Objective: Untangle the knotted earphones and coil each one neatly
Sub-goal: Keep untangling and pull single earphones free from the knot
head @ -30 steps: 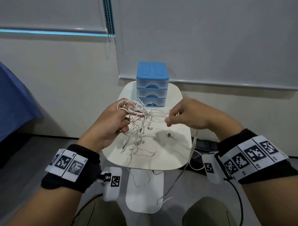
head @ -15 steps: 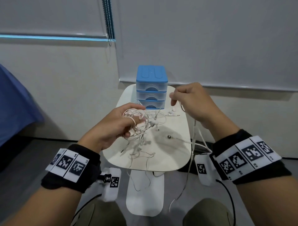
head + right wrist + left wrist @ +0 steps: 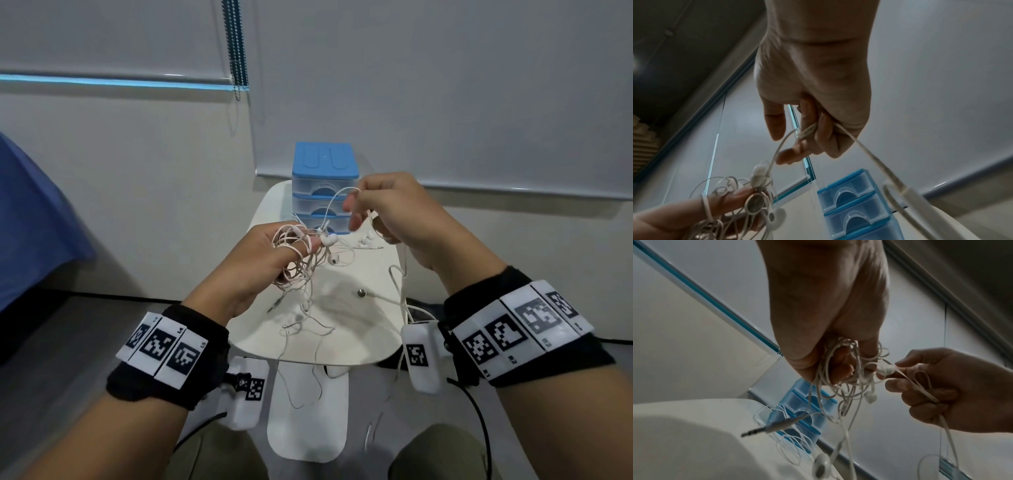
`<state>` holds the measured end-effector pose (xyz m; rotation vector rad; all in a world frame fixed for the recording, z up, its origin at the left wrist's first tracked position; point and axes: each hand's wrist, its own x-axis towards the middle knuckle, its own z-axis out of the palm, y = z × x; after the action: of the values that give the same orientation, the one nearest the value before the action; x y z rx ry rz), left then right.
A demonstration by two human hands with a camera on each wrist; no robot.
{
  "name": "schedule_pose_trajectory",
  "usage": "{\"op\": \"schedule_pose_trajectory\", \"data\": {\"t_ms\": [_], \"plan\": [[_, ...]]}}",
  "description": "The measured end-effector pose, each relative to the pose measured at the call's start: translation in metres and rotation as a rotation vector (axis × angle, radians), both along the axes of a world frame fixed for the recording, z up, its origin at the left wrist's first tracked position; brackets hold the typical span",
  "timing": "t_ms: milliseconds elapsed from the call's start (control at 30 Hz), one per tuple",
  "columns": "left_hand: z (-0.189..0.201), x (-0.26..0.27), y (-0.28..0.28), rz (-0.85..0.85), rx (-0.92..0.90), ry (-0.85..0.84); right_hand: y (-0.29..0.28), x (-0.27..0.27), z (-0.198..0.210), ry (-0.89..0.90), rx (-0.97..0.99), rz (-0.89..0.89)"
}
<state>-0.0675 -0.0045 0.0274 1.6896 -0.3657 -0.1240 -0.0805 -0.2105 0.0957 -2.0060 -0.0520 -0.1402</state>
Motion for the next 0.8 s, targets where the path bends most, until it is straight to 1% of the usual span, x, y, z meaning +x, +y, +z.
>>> {"op": "schedule_pose_trajectory", "data": {"t_ms": [100,200,433,533,700,800], "plan": [[0.002,0.0,0.0,0.031,0.001,-0.064,-0.001,-0.002,-0.002,0.085,0.0,0.088],[0.004,-0.001,-0.001,0.024,0.048,-0.122,0.003,-0.002,-0.006,0.067,-0.008,0.131],[0.006,-0.001,-0.006,0.052,0.15,-0.219,0.012,0.006,-0.015,-0.027,-0.155,0.044],[0.006,0.0,-0.004,0.046,0.142,-0.212,0.01,0.008,-0.019,-0.036,-0.139,0.032],[0.008,-0.005,-0.006,-0.078,0.16,-0.207,0.009,0.011,-0.025,-0.094,-0.079,-0.035],[0.006,-0.003,-0.009,-0.044,0.128,-0.206,0.008,0.009,-0.026,-0.096,-0.024,-0.059]]}}
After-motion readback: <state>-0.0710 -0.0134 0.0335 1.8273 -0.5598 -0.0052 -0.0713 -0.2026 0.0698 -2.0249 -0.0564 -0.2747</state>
